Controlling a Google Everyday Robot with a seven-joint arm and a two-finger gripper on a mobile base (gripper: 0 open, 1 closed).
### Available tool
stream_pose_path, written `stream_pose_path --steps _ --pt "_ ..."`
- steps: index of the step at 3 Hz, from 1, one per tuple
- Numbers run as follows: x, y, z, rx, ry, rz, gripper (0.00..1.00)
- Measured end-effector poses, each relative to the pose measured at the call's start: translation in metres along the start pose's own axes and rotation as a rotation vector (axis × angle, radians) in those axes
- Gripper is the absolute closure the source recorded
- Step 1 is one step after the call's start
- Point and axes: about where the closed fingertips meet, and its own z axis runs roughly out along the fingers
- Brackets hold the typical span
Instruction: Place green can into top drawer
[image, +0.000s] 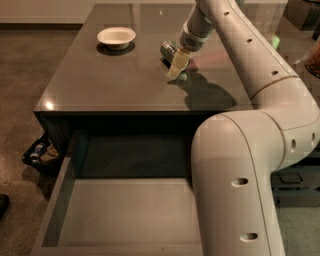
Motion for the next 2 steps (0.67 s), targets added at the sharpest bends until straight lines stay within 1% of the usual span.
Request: stream_pose_path --steps 1,2 --pt "0.0000 0.0000 0.0001 0.000 0.000 0.000 0.00" --pt "0.0000 0.0000 0.0001 0.000 0.000 0.000 0.26"
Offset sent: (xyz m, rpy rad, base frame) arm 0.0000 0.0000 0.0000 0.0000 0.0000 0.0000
